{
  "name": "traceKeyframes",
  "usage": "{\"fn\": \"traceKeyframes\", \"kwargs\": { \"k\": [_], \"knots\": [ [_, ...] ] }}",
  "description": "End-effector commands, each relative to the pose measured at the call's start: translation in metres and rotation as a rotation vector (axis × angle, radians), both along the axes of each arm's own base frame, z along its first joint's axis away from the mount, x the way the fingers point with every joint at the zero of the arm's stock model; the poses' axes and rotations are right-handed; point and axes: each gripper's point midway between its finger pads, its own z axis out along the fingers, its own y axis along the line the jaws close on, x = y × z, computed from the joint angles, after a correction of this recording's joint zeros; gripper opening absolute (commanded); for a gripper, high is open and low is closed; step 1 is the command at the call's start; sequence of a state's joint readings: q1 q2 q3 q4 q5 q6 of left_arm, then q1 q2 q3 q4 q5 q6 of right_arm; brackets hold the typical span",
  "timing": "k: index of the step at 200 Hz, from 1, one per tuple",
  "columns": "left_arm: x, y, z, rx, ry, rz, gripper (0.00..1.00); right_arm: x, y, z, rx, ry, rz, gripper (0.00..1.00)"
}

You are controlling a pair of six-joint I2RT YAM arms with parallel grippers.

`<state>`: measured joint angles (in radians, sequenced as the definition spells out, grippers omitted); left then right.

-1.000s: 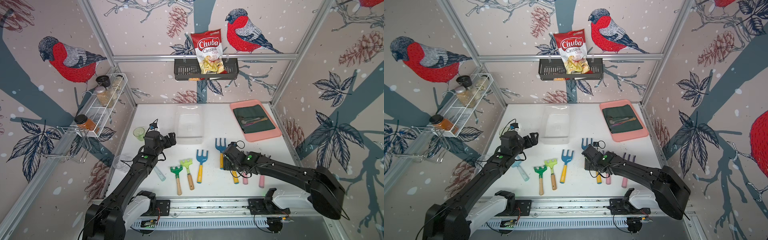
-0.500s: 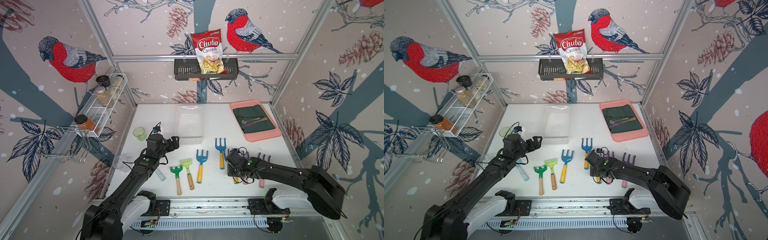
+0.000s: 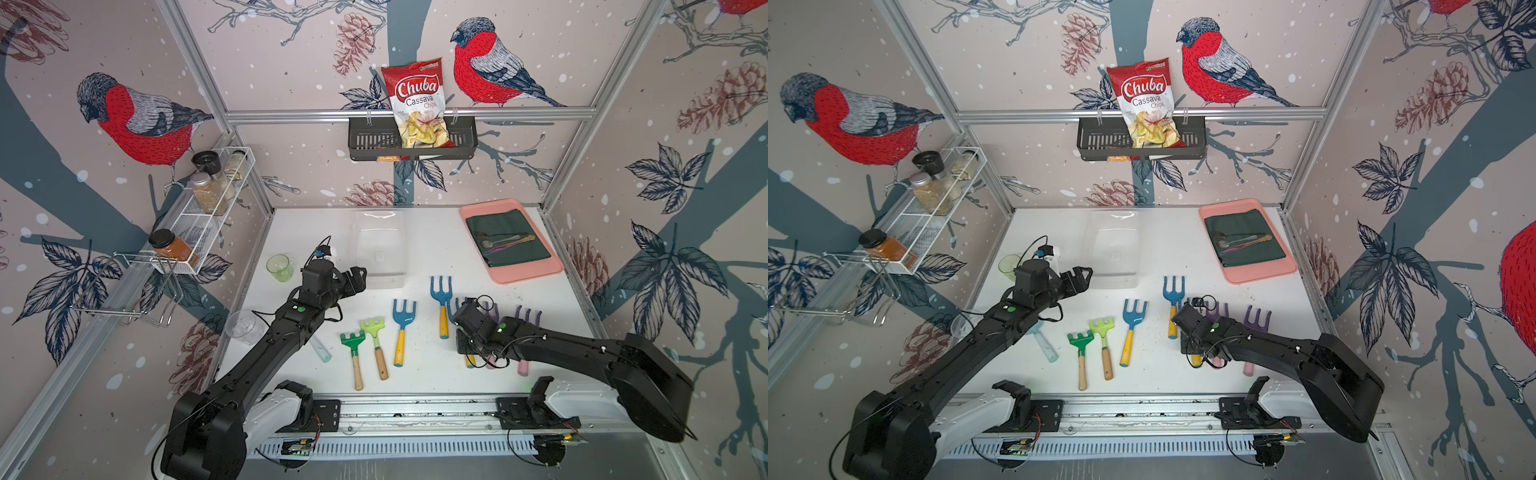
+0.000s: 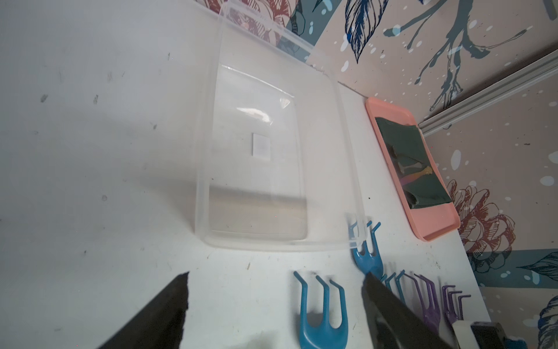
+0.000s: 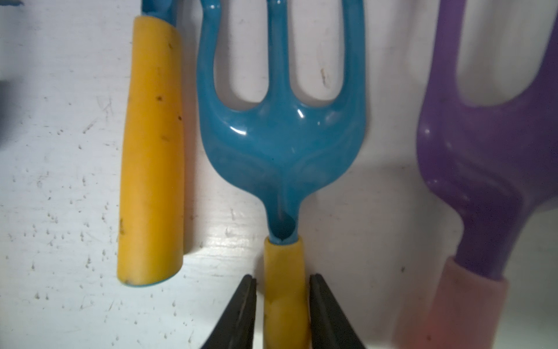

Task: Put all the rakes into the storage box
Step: Pick up the rake at the center of the board.

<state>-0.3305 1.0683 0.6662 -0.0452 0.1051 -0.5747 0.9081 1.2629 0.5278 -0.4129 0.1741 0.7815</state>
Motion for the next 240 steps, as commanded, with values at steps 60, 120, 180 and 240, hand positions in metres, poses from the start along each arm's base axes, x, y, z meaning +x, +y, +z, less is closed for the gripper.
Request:
{"fn": "traceKeyframes", "kwargs": {
  "k": [60,120,180,240],
  "knots": [
    [-0.001,-0.041,0.022,-0.082,-0.016,-0.155,0.86,0.004,0.003,0.018,0.015,-0.030,0.019,0.23],
    [-0.013,-0.097,0.042,-0.208,-0.032,-0.314,0.82,0.023,0.016,0.066,0.093,-0.122,0.010,0.22],
    [-0.021,-0.152,0.045,-0.324,0.005,-0.462,0.71,0.067,0.054,0.132,0.253,-0.238,0.052,0.21],
    [-0.019,-0.168,0.049,-0.403,0.007,-0.504,0.57,0.077,0.088,0.156,0.354,-0.251,0.119,0.21]
  ]
}}
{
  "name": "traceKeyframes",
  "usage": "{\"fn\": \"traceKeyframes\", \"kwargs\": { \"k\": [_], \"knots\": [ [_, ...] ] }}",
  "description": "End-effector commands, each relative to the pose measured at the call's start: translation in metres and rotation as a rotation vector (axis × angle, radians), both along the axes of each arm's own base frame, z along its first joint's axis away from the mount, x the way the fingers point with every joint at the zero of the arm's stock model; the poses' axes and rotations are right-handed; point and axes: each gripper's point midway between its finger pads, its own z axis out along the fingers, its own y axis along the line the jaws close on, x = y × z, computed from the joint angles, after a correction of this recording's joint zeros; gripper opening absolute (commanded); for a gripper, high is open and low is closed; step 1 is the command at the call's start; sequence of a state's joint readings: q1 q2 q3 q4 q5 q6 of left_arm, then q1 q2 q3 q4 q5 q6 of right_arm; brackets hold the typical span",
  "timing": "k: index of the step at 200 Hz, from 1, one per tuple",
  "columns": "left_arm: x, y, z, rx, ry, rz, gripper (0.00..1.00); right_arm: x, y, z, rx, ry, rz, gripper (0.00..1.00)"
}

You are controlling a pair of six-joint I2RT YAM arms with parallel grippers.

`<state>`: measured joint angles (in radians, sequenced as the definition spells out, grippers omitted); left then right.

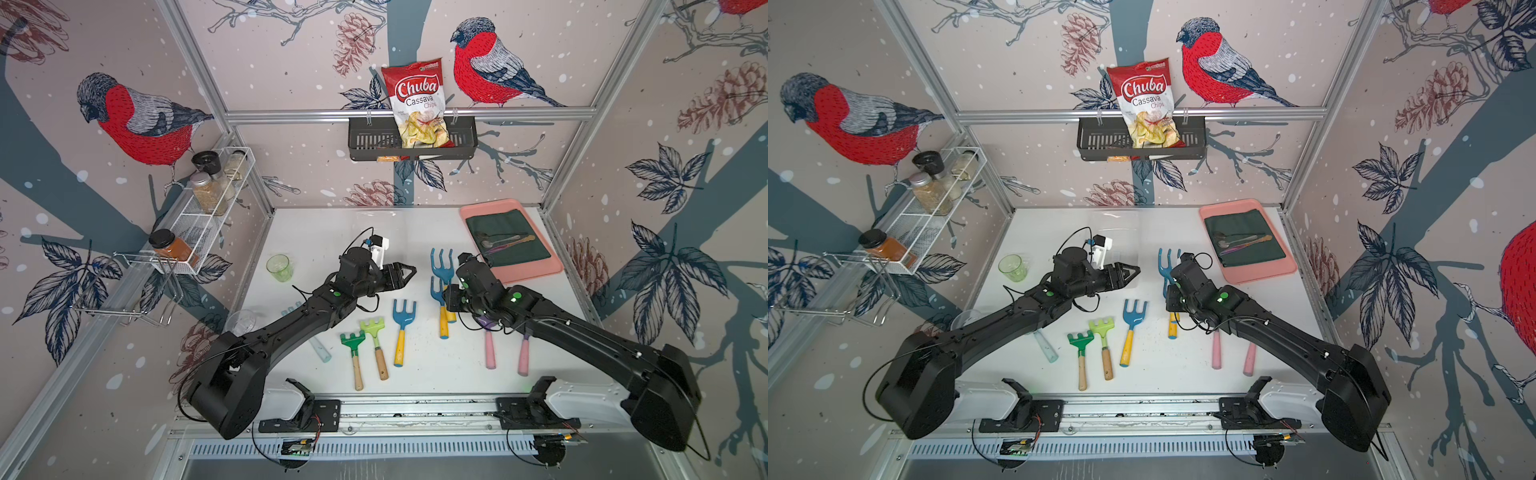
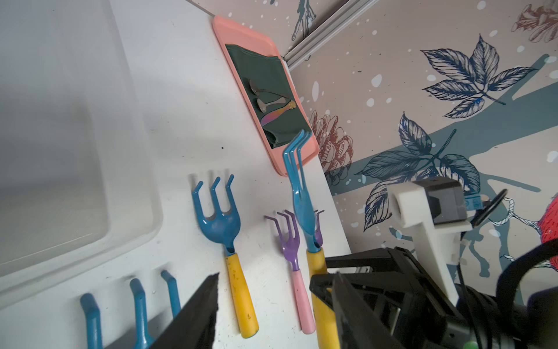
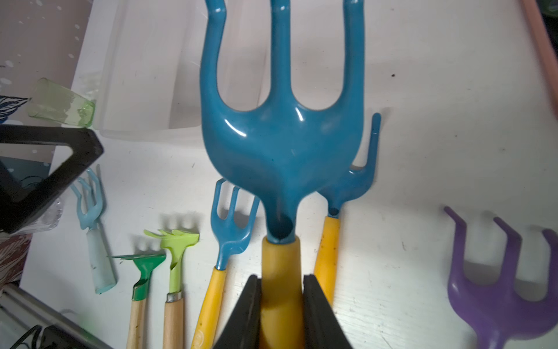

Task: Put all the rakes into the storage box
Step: Pick up the rake at the center of the board.

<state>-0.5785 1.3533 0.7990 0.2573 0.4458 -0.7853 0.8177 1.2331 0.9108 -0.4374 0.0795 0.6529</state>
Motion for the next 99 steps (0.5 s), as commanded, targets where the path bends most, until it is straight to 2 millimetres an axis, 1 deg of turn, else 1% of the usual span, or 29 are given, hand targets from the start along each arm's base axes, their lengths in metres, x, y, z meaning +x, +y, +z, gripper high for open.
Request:
{"fn": "traceKeyframes", "kwargs": {
  "k": [1,8,32,37,58,99],
  "knots": [
    [0.002,-0.011,0.020,-0.075,-0.048,-0.034,0.57,0.003,0.018,0.013,0.057,-0.028,0.052,0.21],
    [0.002,-0.012,0.021,-0.079,-0.049,-0.039,0.56,0.003,0.020,0.014,0.065,-0.029,0.059,0.21],
    [0.003,-0.016,0.014,-0.078,-0.032,-0.049,0.55,0.001,0.028,0.022,0.087,-0.044,0.084,0.21],
    [0.003,-0.016,0.012,-0.079,-0.028,-0.048,0.55,0.001,0.031,0.014,0.072,-0.030,0.089,0.21],
    [0.004,-0.019,0.009,-0.092,-0.023,-0.053,0.51,-0.001,0.035,0.013,0.064,-0.028,0.102,0.21],
    [0.008,-0.029,0.004,-0.090,-0.013,-0.081,0.44,-0.002,0.035,0.009,0.010,-0.035,0.108,0.21]
  ]
}}
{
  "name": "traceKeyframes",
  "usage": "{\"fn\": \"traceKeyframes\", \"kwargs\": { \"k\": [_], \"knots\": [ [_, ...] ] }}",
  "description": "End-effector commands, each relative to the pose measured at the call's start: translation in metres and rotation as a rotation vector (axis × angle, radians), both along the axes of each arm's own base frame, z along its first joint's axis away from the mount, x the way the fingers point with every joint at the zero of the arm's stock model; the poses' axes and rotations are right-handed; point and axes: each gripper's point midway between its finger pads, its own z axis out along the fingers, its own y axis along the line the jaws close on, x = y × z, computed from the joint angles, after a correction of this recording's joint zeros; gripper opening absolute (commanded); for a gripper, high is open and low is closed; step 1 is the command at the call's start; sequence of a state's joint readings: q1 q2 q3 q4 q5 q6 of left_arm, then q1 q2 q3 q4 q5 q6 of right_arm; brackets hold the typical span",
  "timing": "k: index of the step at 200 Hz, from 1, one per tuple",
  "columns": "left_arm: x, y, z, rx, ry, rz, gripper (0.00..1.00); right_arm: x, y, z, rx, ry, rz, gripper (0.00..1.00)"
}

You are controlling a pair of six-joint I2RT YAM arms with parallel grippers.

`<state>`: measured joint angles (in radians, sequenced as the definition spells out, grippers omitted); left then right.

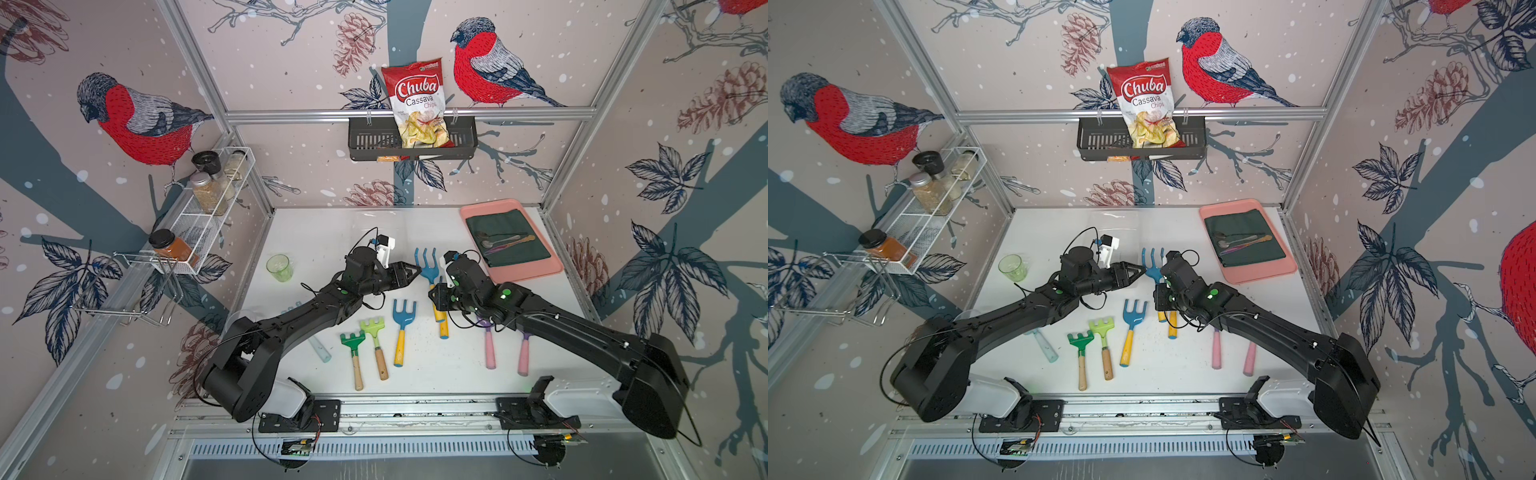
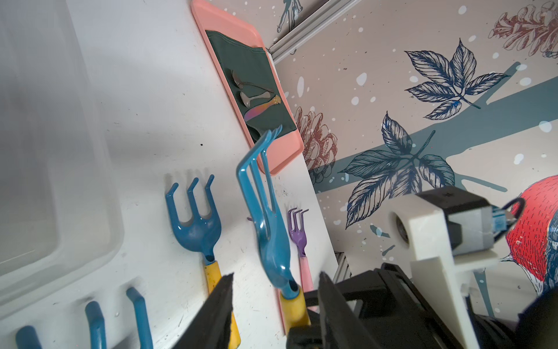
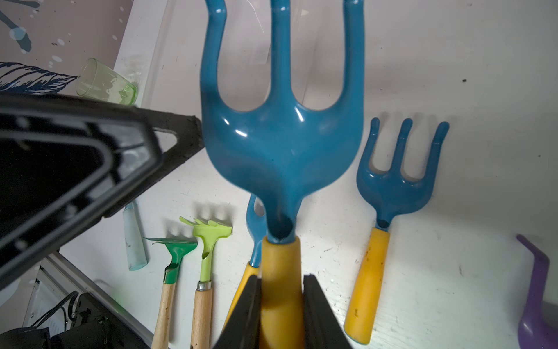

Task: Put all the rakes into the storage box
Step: Pick up the rake at the center of the board.

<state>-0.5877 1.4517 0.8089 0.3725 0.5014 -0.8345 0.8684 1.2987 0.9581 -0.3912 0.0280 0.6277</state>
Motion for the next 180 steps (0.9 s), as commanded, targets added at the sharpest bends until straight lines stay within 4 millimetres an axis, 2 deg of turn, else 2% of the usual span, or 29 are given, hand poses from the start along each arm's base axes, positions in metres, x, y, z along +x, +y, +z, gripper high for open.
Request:
{"fn": "traceKeyframes", "kwargs": {
  "k": [1,29,79,120,139,152,180],
  "knots": [
    [0.003,-0.010,0.013,-0.038,-0.043,-0.034,0.43,0.004,0.001,0.005,-0.022,-0.036,0.003,0.21],
    [0.004,-0.016,0.007,-0.042,-0.028,-0.042,0.39,0.003,0.003,0.009,-0.027,-0.050,0.007,0.21],
    [0.007,-0.021,0.002,-0.051,-0.018,-0.042,0.14,0.003,0.000,0.008,-0.059,-0.060,0.006,0.22],
    [0.008,-0.024,0.003,-0.064,-0.015,-0.043,0.01,0.003,-0.004,0.008,-0.079,-0.072,-0.006,0.26],
    [0.009,-0.026,0.004,-0.071,-0.013,-0.050,0.00,0.004,-0.007,0.009,-0.081,-0.077,-0.014,0.27],
    [0.010,-0.026,0.004,-0.070,-0.013,-0.049,0.00,0.005,-0.008,0.013,-0.079,-0.086,-0.024,0.34],
    [0.016,-0.026,0.007,-0.032,-0.029,-0.047,0.00,0.006,-0.012,0.028,-0.059,-0.111,-0.044,0.65]
  ]
}}
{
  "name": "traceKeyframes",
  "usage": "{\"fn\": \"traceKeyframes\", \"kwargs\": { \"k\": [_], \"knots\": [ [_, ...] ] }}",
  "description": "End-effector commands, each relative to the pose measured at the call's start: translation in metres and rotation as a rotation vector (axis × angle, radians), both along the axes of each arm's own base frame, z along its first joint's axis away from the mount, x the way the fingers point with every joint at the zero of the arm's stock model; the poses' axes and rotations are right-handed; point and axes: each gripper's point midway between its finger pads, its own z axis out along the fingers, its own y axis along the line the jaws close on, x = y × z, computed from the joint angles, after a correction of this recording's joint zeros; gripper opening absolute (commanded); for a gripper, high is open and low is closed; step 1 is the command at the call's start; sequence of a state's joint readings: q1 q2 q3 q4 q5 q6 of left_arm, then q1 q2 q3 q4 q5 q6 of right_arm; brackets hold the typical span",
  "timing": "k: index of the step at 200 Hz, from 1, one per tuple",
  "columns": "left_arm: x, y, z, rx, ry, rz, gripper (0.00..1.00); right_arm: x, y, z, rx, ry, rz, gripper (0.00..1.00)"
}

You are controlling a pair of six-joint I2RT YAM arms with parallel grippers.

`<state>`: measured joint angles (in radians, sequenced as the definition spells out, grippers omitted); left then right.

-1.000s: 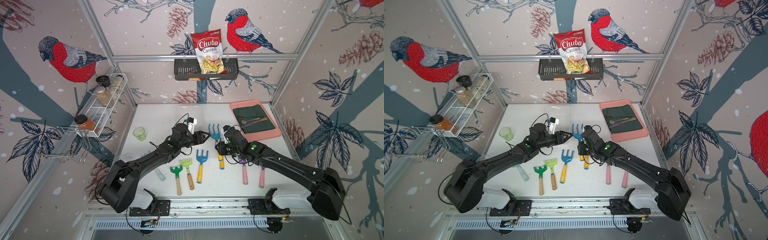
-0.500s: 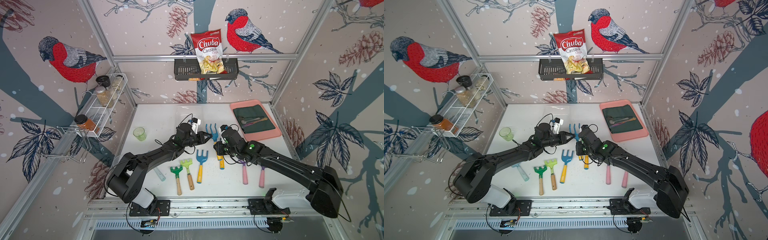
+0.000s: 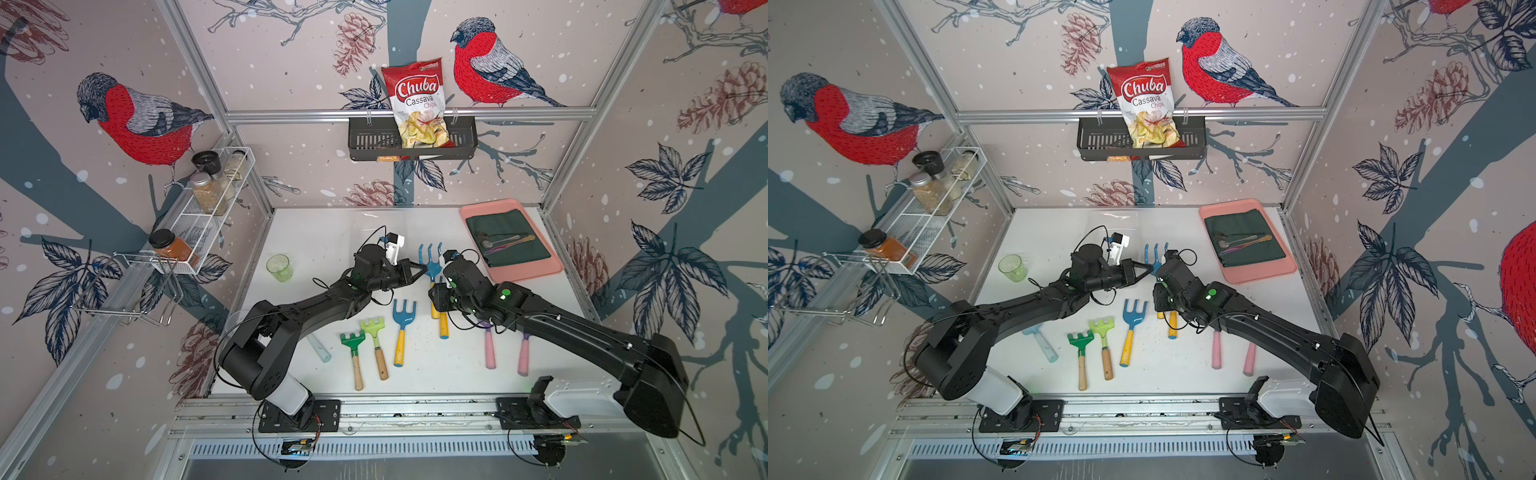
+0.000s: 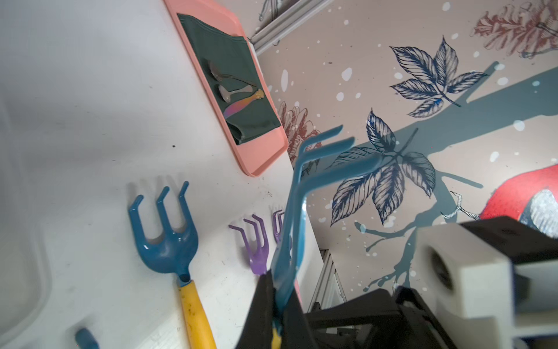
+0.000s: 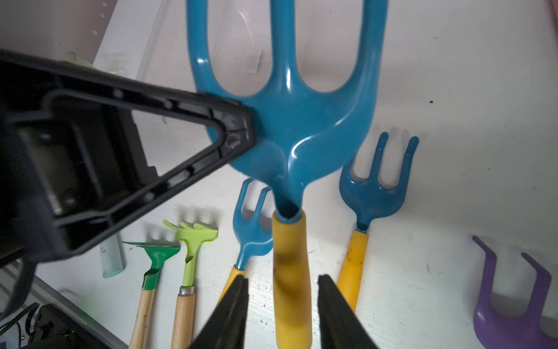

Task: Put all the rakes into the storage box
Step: Pick up the rake at the center of the board, then place the rake in the storage box.

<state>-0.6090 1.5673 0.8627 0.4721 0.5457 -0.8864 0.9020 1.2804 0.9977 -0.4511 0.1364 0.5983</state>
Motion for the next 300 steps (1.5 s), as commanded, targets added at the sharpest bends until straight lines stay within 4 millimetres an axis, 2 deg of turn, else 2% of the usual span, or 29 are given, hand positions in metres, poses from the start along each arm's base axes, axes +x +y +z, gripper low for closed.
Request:
{"fn": "traceKeyframes", "kwargs": {
  "k": [1,23,31,34,53,95,135,172,240,300],
  "knots": [
    [0.008,0.000,0.010,0.023,-0.054,0.002,0.00,0.004,-0.005,0.018,0.019,-0.046,-0.024,0.65],
    [0.019,0.004,0.018,0.068,-0.081,-0.004,0.00,0.005,-0.017,0.046,0.076,-0.102,-0.058,0.71],
    [0.023,0.011,0.013,0.092,-0.068,0.000,0.00,0.005,-0.024,0.055,0.092,-0.125,-0.078,0.71],
    [0.029,0.012,0.023,0.083,-0.087,0.002,0.00,0.005,-0.026,0.057,0.096,-0.133,-0.084,0.72],
    [0.050,0.035,0.031,0.096,-0.089,0.026,0.00,0.006,-0.047,0.071,0.123,-0.172,-0.129,0.72],
    [0.101,0.086,0.031,0.161,-0.049,0.047,0.00,0.008,-0.086,0.068,0.115,-0.163,-0.203,0.72],
    [0.139,0.110,0.013,0.140,0.016,0.040,0.00,0.009,-0.101,0.063,0.113,-0.159,-0.233,0.72],
    [0.161,0.111,-0.013,0.155,0.083,0.025,0.00,0.010,-0.106,0.059,0.100,-0.154,-0.242,0.72],
    [0.174,0.117,-0.068,0.238,0.197,0.068,0.00,0.013,-0.108,0.051,0.101,-0.147,-0.243,0.73],
    [0.189,0.116,-0.096,0.284,0.252,0.094,0.00,0.013,-0.113,0.049,0.089,-0.146,-0.245,0.73]
  ]
}}
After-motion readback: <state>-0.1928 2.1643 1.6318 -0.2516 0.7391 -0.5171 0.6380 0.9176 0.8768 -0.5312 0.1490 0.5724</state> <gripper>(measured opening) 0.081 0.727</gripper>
